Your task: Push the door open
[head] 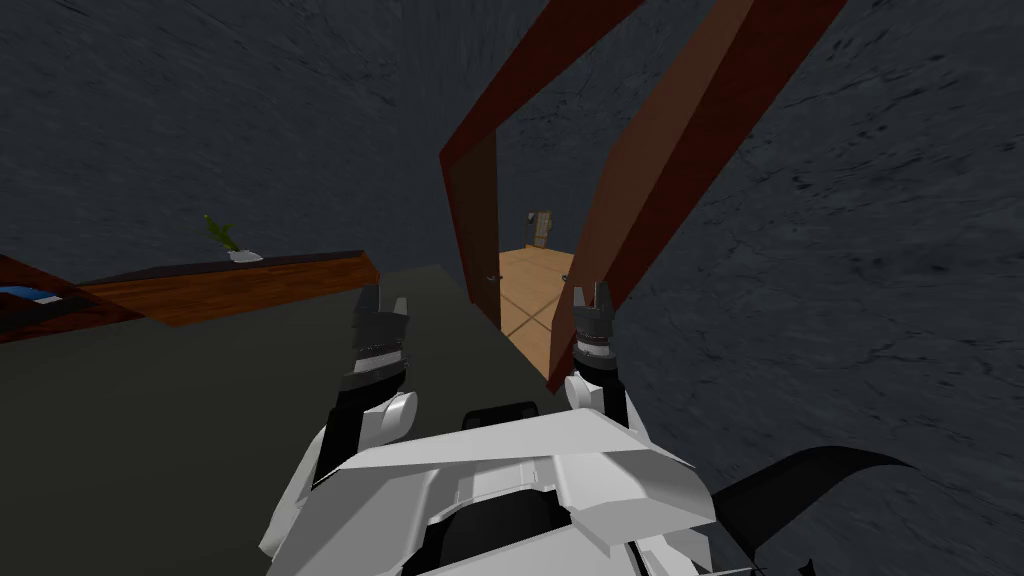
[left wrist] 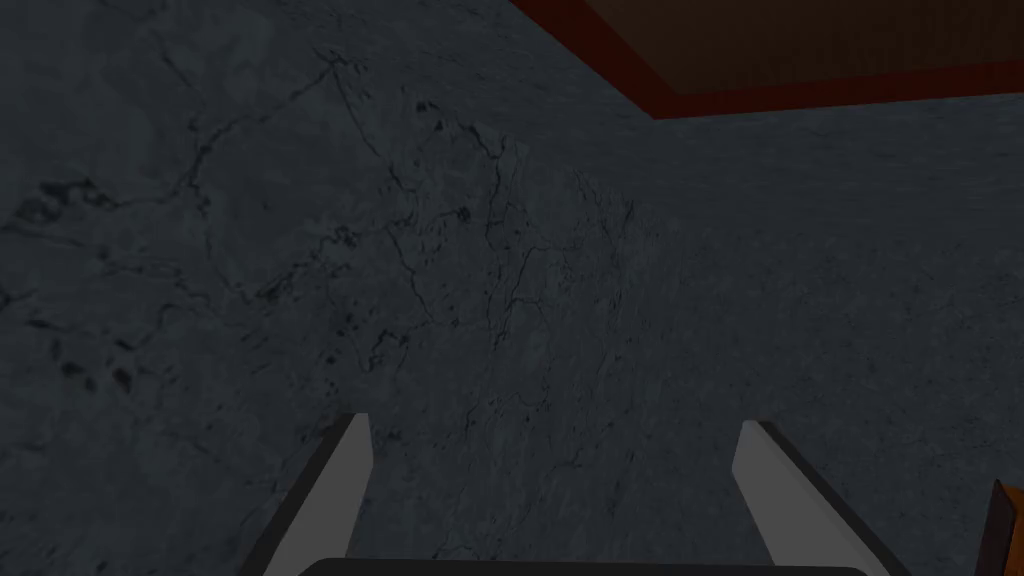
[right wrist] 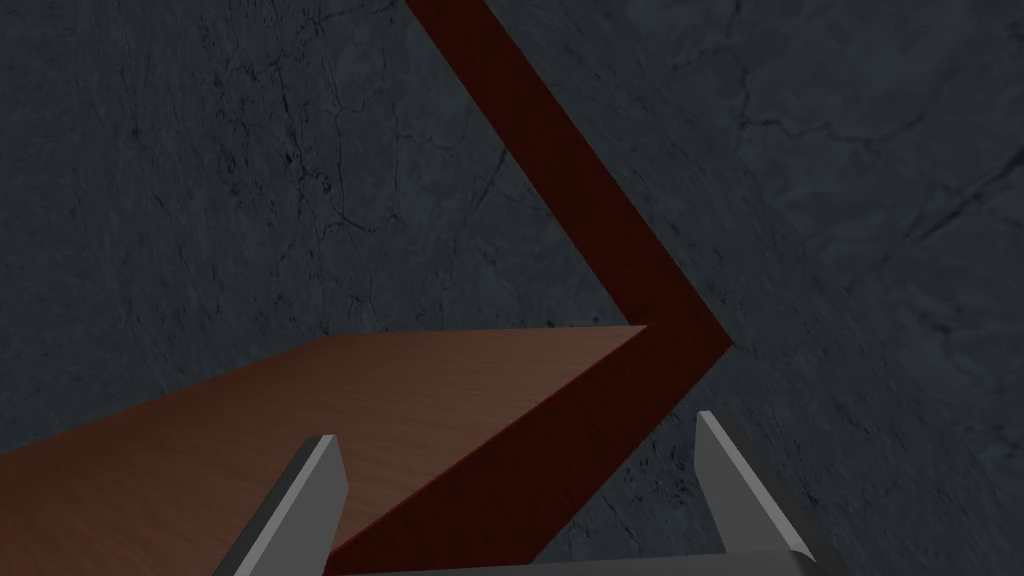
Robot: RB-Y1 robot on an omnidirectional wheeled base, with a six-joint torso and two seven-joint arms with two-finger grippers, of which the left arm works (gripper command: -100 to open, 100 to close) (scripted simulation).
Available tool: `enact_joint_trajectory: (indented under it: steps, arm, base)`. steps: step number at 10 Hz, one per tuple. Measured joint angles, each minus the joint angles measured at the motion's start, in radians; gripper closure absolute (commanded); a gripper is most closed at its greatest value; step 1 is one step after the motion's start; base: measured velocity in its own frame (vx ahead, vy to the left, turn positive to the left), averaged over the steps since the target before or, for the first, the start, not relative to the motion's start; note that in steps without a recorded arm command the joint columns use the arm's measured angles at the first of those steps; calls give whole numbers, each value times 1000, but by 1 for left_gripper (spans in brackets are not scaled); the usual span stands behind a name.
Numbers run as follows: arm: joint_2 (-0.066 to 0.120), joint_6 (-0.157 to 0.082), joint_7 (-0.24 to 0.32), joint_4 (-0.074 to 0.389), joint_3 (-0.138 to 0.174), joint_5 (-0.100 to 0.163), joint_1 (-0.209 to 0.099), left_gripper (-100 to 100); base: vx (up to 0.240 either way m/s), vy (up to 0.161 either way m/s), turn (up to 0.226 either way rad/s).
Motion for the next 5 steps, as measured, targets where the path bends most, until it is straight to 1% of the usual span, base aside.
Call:
enact_joint_trajectory:
  steps: [1,2,3,4,5]
  arm:
    - [6,-7,8,19,-10,-1,-5,-100]
    - [16,-11,10,38,-12,-2,-15,-100]
    - [22,-14,12,50,-23,-6,-15,-100]
    - [32,-21,17,76,-26,-7,-27,-100]
    - [39,-29,22,101,-35,-9,-34,-100]
  base:
    - [121,38,-28]
    - [157,36,-24]
    - [167,45,-19]
    - [170,63,-23]
    - [142,41,-27]
